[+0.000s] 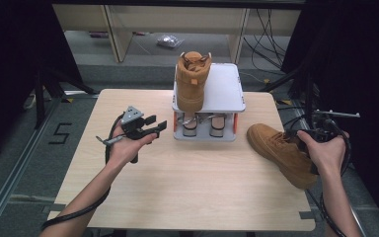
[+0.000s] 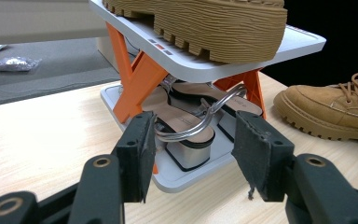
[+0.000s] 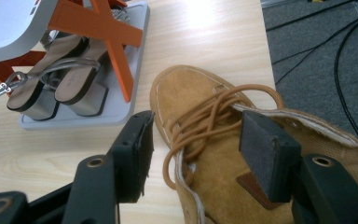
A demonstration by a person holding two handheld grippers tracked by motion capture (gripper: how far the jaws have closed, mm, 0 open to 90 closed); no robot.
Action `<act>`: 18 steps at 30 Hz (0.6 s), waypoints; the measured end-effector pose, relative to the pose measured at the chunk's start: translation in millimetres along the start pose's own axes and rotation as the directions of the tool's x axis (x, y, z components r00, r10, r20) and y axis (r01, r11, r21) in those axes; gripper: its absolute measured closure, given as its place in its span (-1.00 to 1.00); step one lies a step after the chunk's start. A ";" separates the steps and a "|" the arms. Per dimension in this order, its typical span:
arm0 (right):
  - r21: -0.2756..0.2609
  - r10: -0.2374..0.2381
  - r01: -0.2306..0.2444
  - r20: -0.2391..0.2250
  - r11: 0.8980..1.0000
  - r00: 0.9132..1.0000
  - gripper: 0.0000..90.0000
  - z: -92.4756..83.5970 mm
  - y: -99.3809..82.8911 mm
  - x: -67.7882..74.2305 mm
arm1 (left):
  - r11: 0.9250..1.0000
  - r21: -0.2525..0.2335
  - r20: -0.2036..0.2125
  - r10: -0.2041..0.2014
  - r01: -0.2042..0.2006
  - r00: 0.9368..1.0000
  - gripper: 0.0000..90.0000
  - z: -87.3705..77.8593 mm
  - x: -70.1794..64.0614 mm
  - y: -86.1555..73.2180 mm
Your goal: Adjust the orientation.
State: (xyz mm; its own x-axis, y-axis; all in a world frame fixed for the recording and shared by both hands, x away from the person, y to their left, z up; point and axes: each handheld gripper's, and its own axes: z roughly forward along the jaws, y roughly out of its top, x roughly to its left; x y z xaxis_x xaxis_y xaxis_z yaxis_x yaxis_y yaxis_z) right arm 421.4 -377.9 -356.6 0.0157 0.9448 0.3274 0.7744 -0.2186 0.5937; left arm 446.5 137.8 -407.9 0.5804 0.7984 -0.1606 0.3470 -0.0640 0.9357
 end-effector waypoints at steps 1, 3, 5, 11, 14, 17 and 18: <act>0.008 -0.021 0.021 -0.006 1.000 1.000 0.01 -1.2 -0.4 -2.6 | 1.000 0.000 0.000 0.000 0.000 1.000 0.06 0.0 0.0 0.0; 0.001 0.008 -0.008 0.000 1.000 1.000 0.01 -4.2 0.9 -2.1 | 1.000 -0.001 0.002 0.005 -0.005 1.000 0.06 0.5 -1.8 0.0; -0.005 0.007 -0.007 0.014 1.000 1.000 0.01 -7.8 1.7 -4.6 | 1.000 0.002 0.003 0.006 -0.006 1.000 0.06 0.8 -2.7 -0.6; -0.011 0.035 -0.034 0.032 0.999 0.999 0.01 -13.3 3.9 -16.4 | 1.000 0.009 0.002 0.007 -0.007 1.000 0.06 1.7 -2.5 -3.2; -0.011 0.034 -0.034 0.042 0.999 0.999 0.01 -14.9 4.5 -19.7 | 1.000 0.008 0.001 0.005 -0.005 1.000 0.06 2.1 -2.2 -3.4; -0.023 0.024 -0.023 0.047 0.999 0.999 0.01 -16.0 5.6 -21.0 | 1.000 0.008 0.003 0.006 -0.007 1.000 0.06 1.9 -2.8 -3.0; -0.015 0.020 -0.019 0.048 1.000 0.999 0.01 -16.6 5.8 -21.9 | 1.000 0.008 0.002 0.007 -0.007 1.000 0.06 1.7 -2.6 -2.9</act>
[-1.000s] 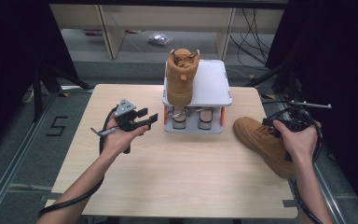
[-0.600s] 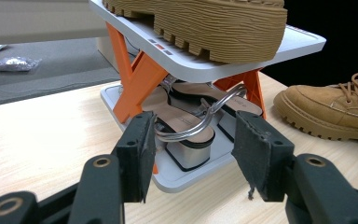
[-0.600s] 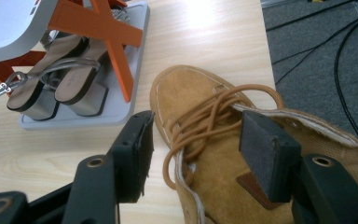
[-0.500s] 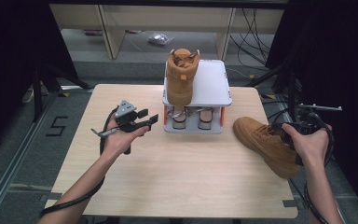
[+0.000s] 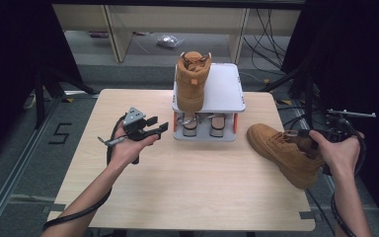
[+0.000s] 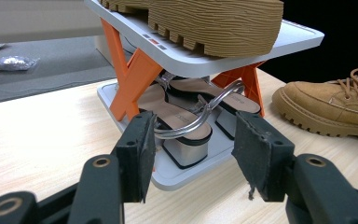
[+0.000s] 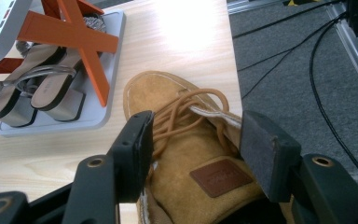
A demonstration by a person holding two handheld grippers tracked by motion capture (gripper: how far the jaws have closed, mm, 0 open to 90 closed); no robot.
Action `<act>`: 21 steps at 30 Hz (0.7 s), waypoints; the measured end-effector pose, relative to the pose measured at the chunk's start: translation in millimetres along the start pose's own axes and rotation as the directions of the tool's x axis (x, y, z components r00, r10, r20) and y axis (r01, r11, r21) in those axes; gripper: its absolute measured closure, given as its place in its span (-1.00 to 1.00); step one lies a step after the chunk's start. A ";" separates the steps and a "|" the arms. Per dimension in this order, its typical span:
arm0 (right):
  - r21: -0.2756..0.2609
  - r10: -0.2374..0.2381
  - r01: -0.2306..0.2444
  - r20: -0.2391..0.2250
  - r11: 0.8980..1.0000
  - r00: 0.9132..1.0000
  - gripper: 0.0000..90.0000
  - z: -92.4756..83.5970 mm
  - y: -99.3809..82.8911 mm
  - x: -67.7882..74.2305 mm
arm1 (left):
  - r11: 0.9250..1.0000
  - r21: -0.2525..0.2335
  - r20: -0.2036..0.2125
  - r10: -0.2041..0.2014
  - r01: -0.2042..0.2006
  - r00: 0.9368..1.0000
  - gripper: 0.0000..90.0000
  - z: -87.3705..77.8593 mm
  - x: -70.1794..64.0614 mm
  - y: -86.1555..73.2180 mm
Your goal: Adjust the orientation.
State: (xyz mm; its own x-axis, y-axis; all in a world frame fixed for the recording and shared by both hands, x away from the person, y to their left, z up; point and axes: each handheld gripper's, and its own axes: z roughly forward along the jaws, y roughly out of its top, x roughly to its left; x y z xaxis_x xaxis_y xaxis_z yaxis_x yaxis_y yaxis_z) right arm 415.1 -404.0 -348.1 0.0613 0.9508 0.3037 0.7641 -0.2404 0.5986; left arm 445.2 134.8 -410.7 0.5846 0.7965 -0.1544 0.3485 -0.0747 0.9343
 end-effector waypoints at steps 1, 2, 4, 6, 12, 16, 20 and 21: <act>0.000 -0.005 0.005 0.006 1.000 1.000 0.01 -0.4 0.4 -0.4 | 1.000 0.000 -0.001 0.000 0.000 1.000 0.06 -0.1 0.2 -0.1; 0.000 -0.033 0.033 0.007 0.999 0.999 0.01 -0.6 0.8 -2.5 | 1.000 0.001 -0.003 0.000 0.000 1.000 0.06 -0.1 0.4 -0.2; -0.005 -0.006 0.006 0.013 1.000 1.000 0.01 -1.8 2.2 -1.1 | 1.000 0.000 -0.002 -0.004 0.004 1.000 0.06 -0.1 0.8 -0.7; -0.012 -0.022 0.022 0.020 1.000 1.000 0.01 -3.2 3.1 -3.9 | 1.000 0.000 -0.003 -0.004 0.004 1.000 0.06 -0.4 1.4 -1.3; -0.034 -0.024 0.025 0.034 0.999 0.999 0.01 -1.8 6.1 -7.9 | 1.000 0.001 -0.005 -0.003 0.003 1.000 0.06 -0.8 1.9 -2.0; -0.001 -0.023 0.023 0.071 1.000 0.997 0.01 2.4 7.6 -13.1 | 1.000 0.005 -0.004 -0.003 0.003 1.000 0.05 -0.2 1.4 -2.9; 0.044 -0.054 0.050 0.087 0.998 0.995 0.01 11.5 5.9 -21.7 | 1.000 0.004 -0.004 -0.004 0.004 1.000 0.05 0.1 1.5 -3.3; 0.061 -0.028 0.022 0.095 0.998 0.995 0.01 13.8 5.9 -20.8 | 1.000 0.004 -0.004 -0.003 0.003 1.000 0.05 0.2 1.6 -3.5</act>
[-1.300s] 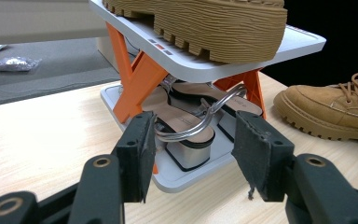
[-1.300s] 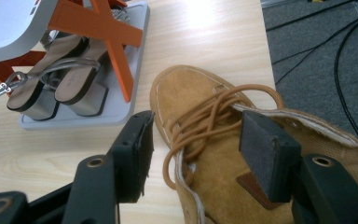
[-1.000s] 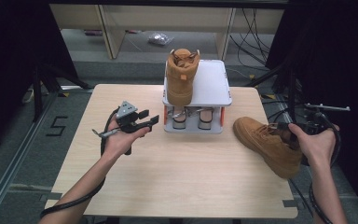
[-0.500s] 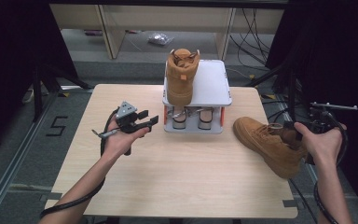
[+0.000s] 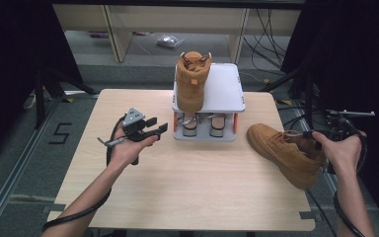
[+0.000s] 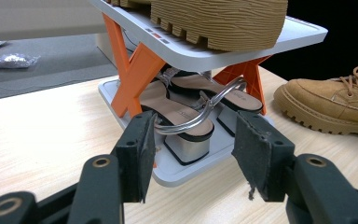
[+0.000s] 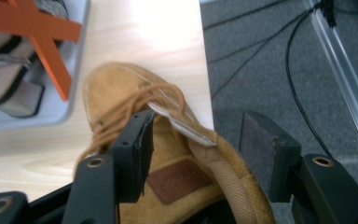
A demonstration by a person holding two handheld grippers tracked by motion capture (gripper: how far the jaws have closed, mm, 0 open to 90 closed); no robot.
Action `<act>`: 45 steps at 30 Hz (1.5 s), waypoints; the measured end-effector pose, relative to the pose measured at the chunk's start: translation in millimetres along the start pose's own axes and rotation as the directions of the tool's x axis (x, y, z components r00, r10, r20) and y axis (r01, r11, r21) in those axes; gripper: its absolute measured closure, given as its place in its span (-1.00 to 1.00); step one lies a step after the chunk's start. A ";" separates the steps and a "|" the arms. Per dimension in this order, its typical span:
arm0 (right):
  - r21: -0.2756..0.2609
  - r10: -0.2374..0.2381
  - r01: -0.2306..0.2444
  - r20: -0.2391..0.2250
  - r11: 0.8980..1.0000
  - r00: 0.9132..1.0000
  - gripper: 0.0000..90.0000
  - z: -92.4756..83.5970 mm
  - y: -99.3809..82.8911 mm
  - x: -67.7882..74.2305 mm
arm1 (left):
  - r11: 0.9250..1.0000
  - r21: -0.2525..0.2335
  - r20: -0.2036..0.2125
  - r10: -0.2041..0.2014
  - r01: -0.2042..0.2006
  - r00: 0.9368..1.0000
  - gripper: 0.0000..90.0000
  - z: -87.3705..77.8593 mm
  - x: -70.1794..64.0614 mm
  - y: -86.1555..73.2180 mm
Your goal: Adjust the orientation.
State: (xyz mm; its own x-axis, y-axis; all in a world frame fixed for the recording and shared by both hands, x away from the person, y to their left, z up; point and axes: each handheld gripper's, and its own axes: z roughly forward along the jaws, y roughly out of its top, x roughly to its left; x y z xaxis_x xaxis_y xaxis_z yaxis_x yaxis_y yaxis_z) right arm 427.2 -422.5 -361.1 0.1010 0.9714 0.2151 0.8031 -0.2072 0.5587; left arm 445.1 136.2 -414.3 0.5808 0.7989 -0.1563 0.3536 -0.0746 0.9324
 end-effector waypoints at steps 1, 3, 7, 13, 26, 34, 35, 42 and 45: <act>0.018 0.004 -0.004 -0.005 1.000 1.000 0.01 2.2 0.1 -0.3 | 1.000 0.001 0.000 -0.001 0.001 1.000 0.05 0.1 -0.1 -0.3; 0.035 -0.009 0.008 0.008 0.999 1.000 0.00 7.0 -0.6 -1.7 | 1.000 0.002 0.000 -0.001 0.001 1.000 0.05 0.2 0.0 -0.6; 0.046 -0.032 0.032 0.012 0.998 0.999 0.00 16.0 -0.9 -3.8 | 1.000 0.008 -0.001 0.000 0.000 1.000 0.05 0.9 0.5 -2.5; 0.163 -0.088 0.082 0.031 0.983 0.996 0.05 30.4 1.4 -8.3 | 1.000 0.011 -0.004 -0.002 0.002 1.000 0.05 0.2 1.2 -4.2; 0.253 -0.161 0.151 0.018 0.955 0.987 0.52 41.2 -0.5 -4.4 | 1.000 0.015 -0.005 -0.008 0.008 1.000 0.05 1.4 1.8 -7.0; 0.276 -0.193 0.190 -0.016 0.942 0.981 0.69 38.4 -2.3 -4.9 | 1.000 0.015 -0.004 -0.005 0.005 1.000 0.05 2.6 0.9 -7.2; 0.274 -0.180 0.180 -0.026 0.945 0.983 0.68 39.2 -2.8 -4.9 | 1.000 0.018 -0.004 -0.006 0.006 1.000 0.05 2.5 0.5 -7.3; 0.284 -0.128 0.123 -0.003 0.951 0.992 0.59 41.3 -3.5 -4.4 | 1.000 0.021 -0.004 -0.003 0.003 1.000 0.05 2.4 0.8 -8.1; 0.282 -0.169 0.168 -0.022 0.945 0.985 0.71 41.3 -2.3 -6.5 | 1.000 0.024 -0.004 -0.002 0.003 1.000 0.05 2.2 1.4 -8.2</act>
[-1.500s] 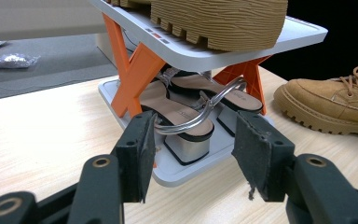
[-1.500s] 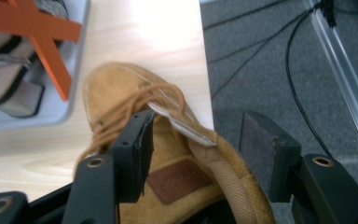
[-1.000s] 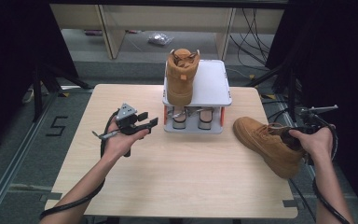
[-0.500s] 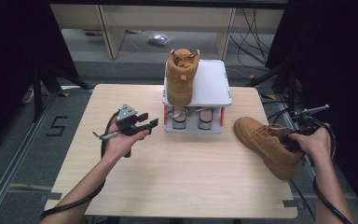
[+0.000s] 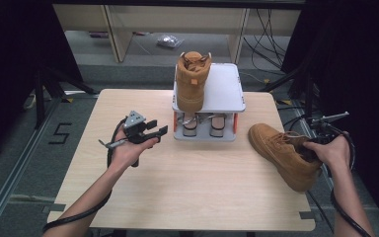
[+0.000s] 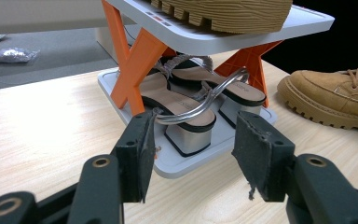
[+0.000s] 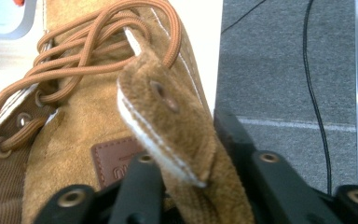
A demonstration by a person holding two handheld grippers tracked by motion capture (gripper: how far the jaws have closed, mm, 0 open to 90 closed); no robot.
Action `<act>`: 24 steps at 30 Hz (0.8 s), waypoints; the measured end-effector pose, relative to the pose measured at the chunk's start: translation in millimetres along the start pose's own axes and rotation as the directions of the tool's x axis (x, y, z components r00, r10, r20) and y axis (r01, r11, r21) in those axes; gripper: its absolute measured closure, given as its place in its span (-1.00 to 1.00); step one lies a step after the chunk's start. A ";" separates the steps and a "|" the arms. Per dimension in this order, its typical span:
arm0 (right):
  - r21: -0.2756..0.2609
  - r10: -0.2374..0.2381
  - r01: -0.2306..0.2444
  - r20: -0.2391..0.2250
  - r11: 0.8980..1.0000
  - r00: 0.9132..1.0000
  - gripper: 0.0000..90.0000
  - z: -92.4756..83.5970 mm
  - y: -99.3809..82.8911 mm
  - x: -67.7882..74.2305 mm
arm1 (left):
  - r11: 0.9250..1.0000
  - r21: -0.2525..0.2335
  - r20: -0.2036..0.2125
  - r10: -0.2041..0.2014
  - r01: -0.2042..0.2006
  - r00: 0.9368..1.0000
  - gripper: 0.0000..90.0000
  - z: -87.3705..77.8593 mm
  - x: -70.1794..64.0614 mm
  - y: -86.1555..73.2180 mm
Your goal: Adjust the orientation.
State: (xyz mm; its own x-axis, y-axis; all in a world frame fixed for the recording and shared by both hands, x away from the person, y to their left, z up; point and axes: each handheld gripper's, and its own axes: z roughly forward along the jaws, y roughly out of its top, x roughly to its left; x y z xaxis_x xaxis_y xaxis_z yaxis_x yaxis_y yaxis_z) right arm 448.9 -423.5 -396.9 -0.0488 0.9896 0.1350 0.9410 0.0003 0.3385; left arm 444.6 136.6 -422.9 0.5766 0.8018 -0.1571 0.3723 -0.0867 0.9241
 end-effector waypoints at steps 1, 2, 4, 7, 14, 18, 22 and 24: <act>0.007 -0.009 0.009 0.002 1.000 1.000 0.76 -1.0 0.3 -0.3 | 1.000 0.000 -0.001 0.000 0.000 1.000 0.05 -0.1 0.3 0.0; 0.023 0.026 -0.025 -0.011 0.999 1.000 0.79 -1.4 0.0 1.8 | 1.000 0.000 -0.003 -0.001 0.001 1.000 0.05 -0.1 0.5 0.0; 0.037 0.036 -0.034 -0.042 0.999 0.998 0.85 -1.3 -1.2 0.2 | 1.000 0.001 -0.005 -0.002 0.002 1.000 0.05 0.1 1.1 0.0; 0.038 0.077 -0.073 -0.098 0.997 0.992 0.87 -1.0 -4.1 0.5 | 1.000 0.004 -0.003 0.001 -0.001 1.000 0.05 1.1 1.0 -0.1; 0.017 0.150 -0.150 -0.140 0.989 0.979 0.89 -1.1 -9.0 -1.9 | 1.000 0.005 -0.002 0.000 0.000 1.000 0.05 1.3 1.2 -0.2; 0.003 0.171 -0.173 -0.165 0.985 0.971 0.90 -0.4 -11.3 -5.3 | 1.000 0.005 -0.004 -0.005 0.005 1.000 0.05 1.0 2.6 -0.5; 0.004 0.172 -0.175 -0.196 0.985 0.965 0.90 -2.2 -13.0 -5.6 | 1.000 0.004 -0.005 -0.006 0.006 1.000 0.05 0.3 3.1 -0.2; 0.009 0.226 -0.229 -0.212 0.973 0.951 0.90 -3.8 -12.5 -2.0 | 1.000 0.001 -0.006 -0.004 0.004 1.000 0.05 0.1 3.9 -0.1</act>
State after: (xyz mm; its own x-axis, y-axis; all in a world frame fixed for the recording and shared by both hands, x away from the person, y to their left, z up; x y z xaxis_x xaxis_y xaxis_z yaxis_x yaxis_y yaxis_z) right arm 436.0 -426.0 -397.9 0.0953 0.9104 0.4026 0.9302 -0.2255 0.2898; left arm 446.9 139.7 -423.6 0.5704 0.8059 -0.1590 0.3758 -0.0840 0.9229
